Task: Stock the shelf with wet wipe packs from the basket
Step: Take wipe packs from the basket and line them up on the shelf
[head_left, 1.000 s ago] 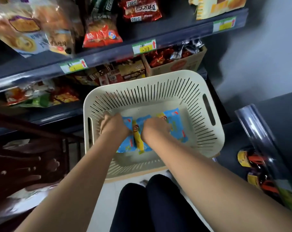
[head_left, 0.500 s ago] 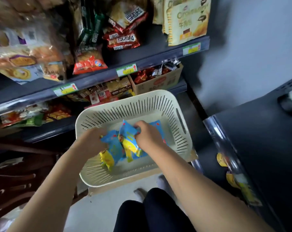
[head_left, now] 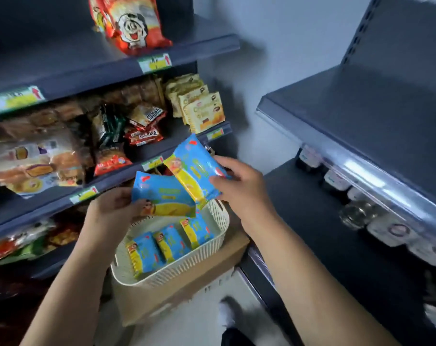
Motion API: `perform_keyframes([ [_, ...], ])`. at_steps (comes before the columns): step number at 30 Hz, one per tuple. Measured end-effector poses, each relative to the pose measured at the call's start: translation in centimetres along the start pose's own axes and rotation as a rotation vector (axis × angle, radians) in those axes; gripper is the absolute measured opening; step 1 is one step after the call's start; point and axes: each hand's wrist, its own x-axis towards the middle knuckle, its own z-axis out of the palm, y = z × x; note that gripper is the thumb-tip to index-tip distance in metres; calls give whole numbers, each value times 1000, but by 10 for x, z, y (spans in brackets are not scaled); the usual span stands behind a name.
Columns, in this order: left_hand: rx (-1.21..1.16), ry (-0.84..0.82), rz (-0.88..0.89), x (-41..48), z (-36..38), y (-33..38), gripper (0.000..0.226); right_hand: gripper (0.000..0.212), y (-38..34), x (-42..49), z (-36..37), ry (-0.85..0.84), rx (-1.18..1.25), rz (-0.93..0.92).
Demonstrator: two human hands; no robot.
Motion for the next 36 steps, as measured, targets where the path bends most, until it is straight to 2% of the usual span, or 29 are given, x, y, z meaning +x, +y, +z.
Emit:
perform_keyframes([
  [7,-27,-129,117,-108,28,19,16,42,-53,-125,-60,106,-115,-206],
  [13,-95,-333,170,-168,74,45,18,36,-77,-216,-116,255,-143,-292],
  [20,-156,-602,232,-238,162,72,20,41,-101,-291,-202,503,-121,-391],
  [28,-162,-799,320,-326,264,110,13,39,-113,-385,-309,741,-44,-464],
  [33,-101,-886,366,-392,333,114,19,39,-117,-448,-388,879,-56,-525],
  [36,-90,-932,364,-440,367,112,21,39,-121,-482,-438,905,-78,-508],
])
